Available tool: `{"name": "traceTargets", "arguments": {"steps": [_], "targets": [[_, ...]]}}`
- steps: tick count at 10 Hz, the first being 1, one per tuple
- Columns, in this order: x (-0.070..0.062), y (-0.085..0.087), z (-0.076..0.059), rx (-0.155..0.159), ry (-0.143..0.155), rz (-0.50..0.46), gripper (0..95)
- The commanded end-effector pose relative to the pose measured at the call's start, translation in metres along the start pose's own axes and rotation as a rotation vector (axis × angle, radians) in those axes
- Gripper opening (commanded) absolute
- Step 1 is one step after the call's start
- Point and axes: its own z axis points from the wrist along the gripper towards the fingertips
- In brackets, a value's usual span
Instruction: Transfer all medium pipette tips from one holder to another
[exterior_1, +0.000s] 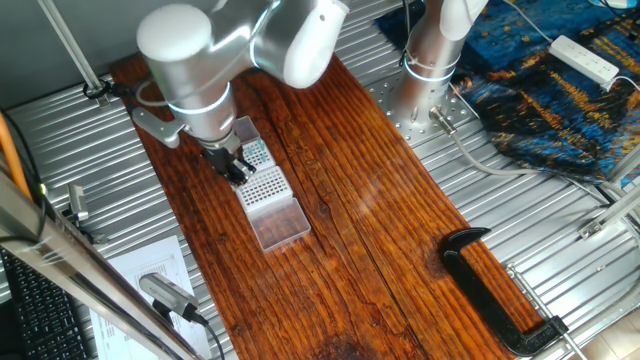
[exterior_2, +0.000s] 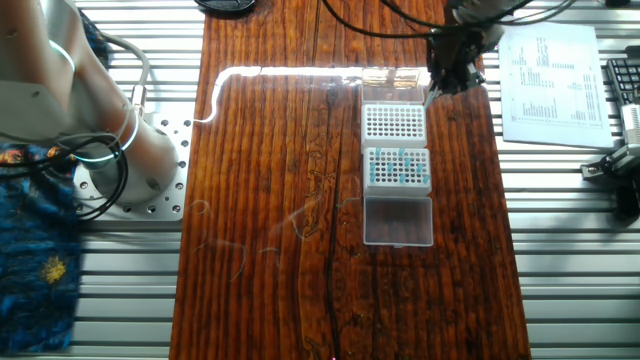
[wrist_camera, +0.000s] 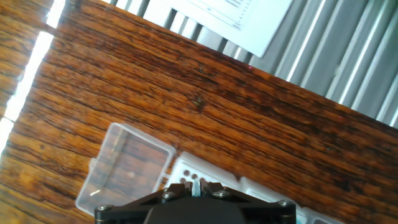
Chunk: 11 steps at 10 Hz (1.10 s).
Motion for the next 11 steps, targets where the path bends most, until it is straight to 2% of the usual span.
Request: {"name": "traceTargets", "arguments": {"steps": [1,6,11], "targets": [[0.001,0.000,0.001,-0.001,-0.004,-0.006,0.0],[-0.003,0.000,0.009,-0.018,-0.014,-0.004,0.0],[-0.006,0.006,0.013,-0.019,-0.013,0.004,0.0]]}}
